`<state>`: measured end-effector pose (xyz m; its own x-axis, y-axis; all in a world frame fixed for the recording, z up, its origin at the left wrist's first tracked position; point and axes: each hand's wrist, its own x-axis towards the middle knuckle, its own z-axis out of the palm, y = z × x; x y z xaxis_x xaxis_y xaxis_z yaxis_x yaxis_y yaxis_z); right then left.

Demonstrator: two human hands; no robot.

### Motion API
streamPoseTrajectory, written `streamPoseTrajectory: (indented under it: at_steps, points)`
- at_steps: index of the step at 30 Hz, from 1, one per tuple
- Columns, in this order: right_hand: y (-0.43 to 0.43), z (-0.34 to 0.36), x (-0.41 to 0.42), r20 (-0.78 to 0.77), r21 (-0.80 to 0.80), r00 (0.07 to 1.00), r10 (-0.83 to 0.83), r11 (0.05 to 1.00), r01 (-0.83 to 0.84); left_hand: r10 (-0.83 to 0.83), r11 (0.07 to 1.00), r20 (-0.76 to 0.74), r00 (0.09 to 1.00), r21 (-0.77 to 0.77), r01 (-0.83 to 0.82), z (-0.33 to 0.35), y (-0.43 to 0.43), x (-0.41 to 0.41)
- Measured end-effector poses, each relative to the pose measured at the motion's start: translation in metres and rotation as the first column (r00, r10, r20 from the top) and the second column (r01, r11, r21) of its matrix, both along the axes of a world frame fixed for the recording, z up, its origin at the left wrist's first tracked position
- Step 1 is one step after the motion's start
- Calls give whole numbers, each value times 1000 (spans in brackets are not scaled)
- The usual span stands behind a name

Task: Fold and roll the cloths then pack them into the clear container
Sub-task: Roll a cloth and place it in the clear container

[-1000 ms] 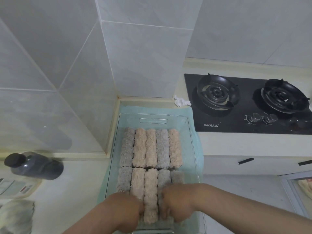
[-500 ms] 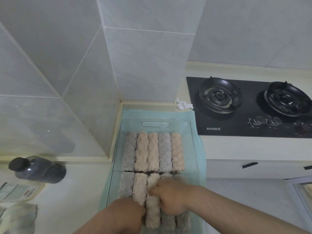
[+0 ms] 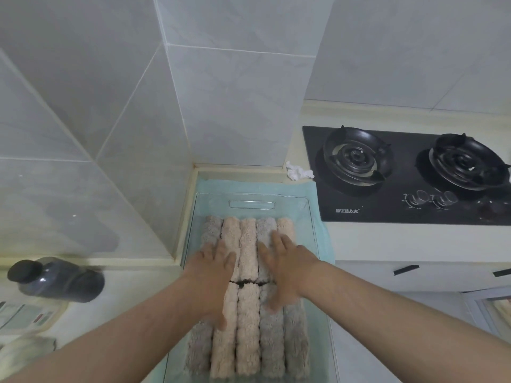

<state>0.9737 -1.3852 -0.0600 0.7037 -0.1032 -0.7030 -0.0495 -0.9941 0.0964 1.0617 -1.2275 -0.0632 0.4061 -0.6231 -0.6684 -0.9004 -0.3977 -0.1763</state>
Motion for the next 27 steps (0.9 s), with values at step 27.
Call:
streamPoseTrajectory:
  at_steps: [27]
  points:
    - [17,-13,-11,69,265,946,-318,920,290,245,910,-247,937,-275,-311,-4,4,-6]
